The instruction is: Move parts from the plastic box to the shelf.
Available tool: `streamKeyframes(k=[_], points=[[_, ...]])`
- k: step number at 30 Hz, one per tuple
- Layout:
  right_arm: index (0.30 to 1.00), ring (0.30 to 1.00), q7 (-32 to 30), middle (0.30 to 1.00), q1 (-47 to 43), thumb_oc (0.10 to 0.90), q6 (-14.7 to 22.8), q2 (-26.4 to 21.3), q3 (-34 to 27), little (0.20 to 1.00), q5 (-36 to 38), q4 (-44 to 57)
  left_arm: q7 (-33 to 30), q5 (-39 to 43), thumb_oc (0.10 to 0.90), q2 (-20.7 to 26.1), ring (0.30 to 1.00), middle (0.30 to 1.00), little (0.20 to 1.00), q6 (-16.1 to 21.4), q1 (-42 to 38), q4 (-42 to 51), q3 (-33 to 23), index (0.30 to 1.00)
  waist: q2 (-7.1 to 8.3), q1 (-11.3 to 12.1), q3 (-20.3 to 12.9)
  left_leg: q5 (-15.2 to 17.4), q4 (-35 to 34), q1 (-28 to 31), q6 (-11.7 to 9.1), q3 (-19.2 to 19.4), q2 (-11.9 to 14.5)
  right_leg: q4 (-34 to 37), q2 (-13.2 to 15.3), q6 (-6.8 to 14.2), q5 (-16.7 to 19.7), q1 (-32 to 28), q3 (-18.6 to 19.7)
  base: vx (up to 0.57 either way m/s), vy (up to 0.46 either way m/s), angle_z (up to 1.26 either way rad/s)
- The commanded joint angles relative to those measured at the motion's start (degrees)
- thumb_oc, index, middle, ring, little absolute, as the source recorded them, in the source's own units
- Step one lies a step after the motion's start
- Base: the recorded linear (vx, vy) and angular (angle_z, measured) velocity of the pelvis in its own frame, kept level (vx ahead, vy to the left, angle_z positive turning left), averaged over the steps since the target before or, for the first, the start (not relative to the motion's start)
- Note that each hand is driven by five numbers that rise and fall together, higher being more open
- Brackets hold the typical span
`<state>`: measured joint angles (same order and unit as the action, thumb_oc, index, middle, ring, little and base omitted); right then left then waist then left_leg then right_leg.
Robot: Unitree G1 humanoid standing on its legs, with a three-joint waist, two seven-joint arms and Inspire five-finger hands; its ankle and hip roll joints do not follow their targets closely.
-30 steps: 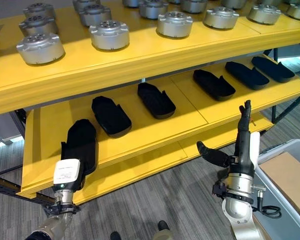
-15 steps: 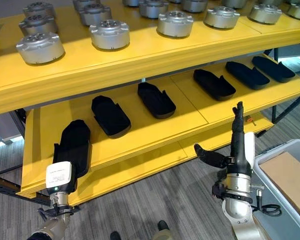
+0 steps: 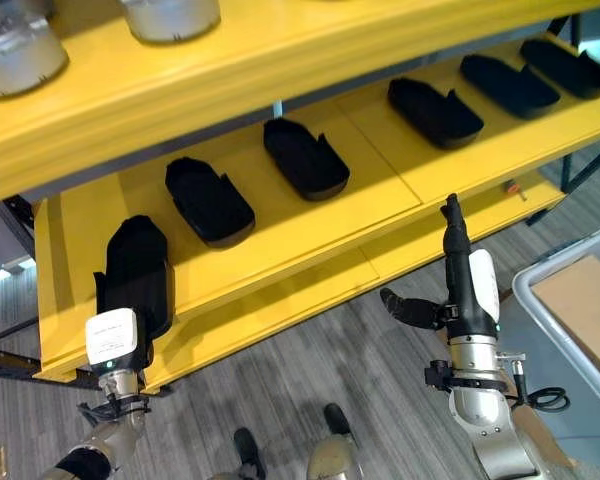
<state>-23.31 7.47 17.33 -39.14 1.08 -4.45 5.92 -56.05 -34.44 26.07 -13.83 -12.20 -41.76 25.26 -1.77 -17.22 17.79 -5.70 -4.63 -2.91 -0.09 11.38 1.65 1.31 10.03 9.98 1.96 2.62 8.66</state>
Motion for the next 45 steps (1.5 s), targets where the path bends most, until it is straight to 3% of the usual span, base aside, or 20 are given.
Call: streamKeyframes(k=[1, 9, 10, 17, 19, 23, 25, 26, 28, 30, 36, 41, 43, 44, 45], points=[[1.0, 1.0, -1.0, 1.0, -8.3, 0.9, 6.2, -2.5, -2.5, 1.0, -0.9, 1.4, -1.4, 5.1, 0.4, 9.7, 0.3, 0.3, 0.3, -6.0, -15.0, -7.8, -6.2, 0.3, 3.19, 0.0, -0.2, 13.6, 10.7, 2.2, 1.7, 2.6, 0.3, -7.2, -2.3, -0.8, -2.2, 4.4, 1.0, -0.01, 0.045, -0.02], [1.0, 1.0, -0.3, 1.0, -9.0, 0.9, 6.9, -2.9, -2.5, 1.0, -1.2, 1.3, -2.9, 8.7, 0.4, 11.0, 0.3, 0.3, 0.3, -7.9, -17.2, -8.8, -6.8, 0.3, 4.06, -0.5, 1.8, 15.2, 14.1, 0.3, 2.0, 2.7, 0.5, -8.1, -2.0, -0.9, -2.4, 5.5, 1.3, 0.0, 0.044, 0.02], [1.0, 1.0, -0.2, 1.0, -8.2, 0.9, 7.6, -2.6, -3.1, 1.0, -1.0, 1.3, -4.8, 9.5, 0.4, 13.0, 0.3, 0.3, 0.3, -6.4, -17.5, -8.0, -8.8, 0.3, 4.35, -0.2, 2.3, 15.7, 15.4, -0.4, 2.1, 2.6, 0.5, -8.6, -1.9, -1.0, -2.6, 5.6, 1.1, -0.01, 0.049, 0.04], [1.0, 1.0, 0.3, 1.0, -5.7, 0.9, 8.8, -1.9, -4.5, 1.0, -0.7, 1.9, -7.0, 8.9, 0.4, 14.4, 0.3, 0.3, 0.3, -5.5, -14.9, -4.2, -11.7, 0.3, 4.33, 0.9, 1.4, 15.8, 15.6, -0.3, 2.5, 2.0, -0.1, -9.1, -1.6, -1.1, -2.8, 5.0, 0.1, 0.01, 0.034, 0.02], [1.0, 1.0, 0.0, 1.0, -3.4, 0.9, 8.3, -0.3, -5.2, 1.0, -1.2, 2.2, -6.9, 6.7, 0.4, 15.1, 0.3, 0.3, 0.3, -6.9, -9.6, 4.3, -14.3, 0.3, 3.95, 2.7, -0.5, 16.2, 15.2, 1.3, 3.6, 1.9, -1.2, -11.2, -0.9, -0.9, -4.1, 3.6, -3.2, 0.1, 0.102, -0.02], [1.0, 1.0, -0.3, 1.0, -3.0, 0.9, 7.4, 0.6, -4.9, 1.0, -1.4, 2.6, -5.4, 4.7, 0.4, 15.9, 0.3, 0.3, 0.3, -7.4, -6.7, 8.4, -16.0, 0.3, 3.74, 4.4, -1.7, 15.6, 14.1, 2.2, 4.2, 2.9, -1.5, -12.7, -0.2, -0.8, -4.5, 3.5, -6.7, 0.03, 0.021, -0.06], [1.0, 1.0, -0.3, 1.0, -3.0, 0.9, 7.4, 0.6, -4.9, 1.0, -1.4, 2.6, -5.4, 4.7, 0.4, 15.9, 0.3, 0.3, 0.3, -7.4, -6.7, 8.4, -16.0, 0.3, 3.75, 4.4, -1.7, 15.6, 14.1, 2.1, 4.2, 2.9, -1.6, -12.7, -0.2, -0.8, -4.5, 3.5, -6.7, 0.05, -0.005, -0.07], [1.0, 1.0, -0.4, 1.0, -4.0, 0.9, 5.6, 1.7, -3.2, 1.0, -1.8, 3.0, -4.2, 2.7, 0.4, 16.5, 0.3, 0.3, 0.3, -7.8, -3.4, 12.3, -17.7, 0.3, 3.42, 6.9, -2.6, 15.3, 12.8, 3.9, 4.7, 4.3, -1.4, -15.8, -0.4, -1.0, -6.7, 2.6, -12.6, 0.14, -0.04, 0.07], [1.0, 1.0, -0.8, 1.0, -2.9, 0.9, 5.6, 1.5, -3.5, 1.0, -2.0, 2.9, -3.5, 2.7, 0.4, 17.2, 0.3, 0.3, 0.3, -6.8, -4.5, 11.7, -16.9, 0.3, 3.33, 5.5, -3.5, 15.3, 12.0, 5.1, 4.3, 1.7, -2.9, -12.7, -5.7, -3.0, -6.3, 1.4, -8.2, 0.19, -0.067, -0.25], [1.0, 1.0, -0.7, 1.0, -2.1, 0.9, 7.1, 1.2, -4.5, 1.0, -1.8, 2.2, -3.4, 3.4, 0.4, 17.5, 0.3, 0.3, 0.3, -5.8, -5.9, 10.3, -15.7, 0.3, 3.39, 4.5, -4.2, 15.0, 11.0, 5.6, 3.9, 0.2, -4.3, -7.8, -8.3, -3.7, -3.6, 1.1, -5.1, 0.15, -0.061, 0.35], [1.0, 1.0, -0.4, 1.0, -1.6, 0.9, 9.6, 1.2, -6.1, 1.0, -1.8, 1.4, -1.8, 2.1, 0.4, 17.6, 0.3, 0.3, 0.3, -4.6, -8.3, 9.1, -16.2, 0.3, 3.32, 2.6, -4.3, 14.7, 8.3, 8.2, 4.3, -2.9, -5.9, -4.0, -11.4, -3.1, 2.0, 3.7, -0.5, 0.15, -0.113, 0.29], [1.0, 1.0, -1.4, 1.0, -2.0, 0.9, 9.1, 0.5, -5.1, 1.0, -2.8, 1.3, -0.8, 0.8, 0.4, 17.8, 0.3, 0.3, 0.3, -4.7, -9.0, 9.1, -15.3, 0.3, 3.65, 1.9, -5.4, 16.9, 12.7, 7.6, 4.6, -2.5, -5.2, -7.4, -11.8, -4.4, -0.8, 4.1, -1.8, 0.22, -0.209, 0.33], [1.0, 1.0, -1.5, 1.0, -2.5, 0.9, 9.3, -1.2, -4.8, 1.0, -2.0, 0.4, -1.1, 2.3, 0.4, 18.1, 0.3, 0.3, 0.3, -4.8, -8.8, 8.8, -14.5, 0.3, 3.49, 1.6, -6.0, 20.2, 18.1, 7.7, 4.5, -2.9, -4.8, -8.4, -11.6, -6.2, -2.9, 2.9, -2.2, 0.33, -0.256, 0.06], [1.0, 1.0, -1.2, 1.0, -2.8, 0.9, 9.6, -2.3, -4.9, 1.0, -1.1, -0.3, -1.5, 2.3, 0.4, 18.0, 0.3, 0.3, 0.3, -5.9, -8.7, 8.9, -13.9, 0.3, 3.05, 1.2, -6.4, 19.5, 23.3, 8.1, 3.6, -2.3, -4.3, -8.6, -11.9, -7.5, -4.1, 2.4, -2.8, 0.28, -0.278, -0.07], [1.0, 1.0, -1.2, 1.0, -2.9, 0.9, 9.9, -3.0, -5.0, 1.0, -0.7, -0.9, -1.5, 2.4, 0.4, 17.4, 0.3, 0.3, 0.3, -6.3, -8.5, 9.1, -13.8, 0.3, 2.62, 1.0, -6.4, 16.4, 30.2, 6.8, 2.0, -1.5, -3.1, -8.7, -12.2, -8.7, -4.9, 1.9, -3.7, 0.23, -0.305, -0.09]])
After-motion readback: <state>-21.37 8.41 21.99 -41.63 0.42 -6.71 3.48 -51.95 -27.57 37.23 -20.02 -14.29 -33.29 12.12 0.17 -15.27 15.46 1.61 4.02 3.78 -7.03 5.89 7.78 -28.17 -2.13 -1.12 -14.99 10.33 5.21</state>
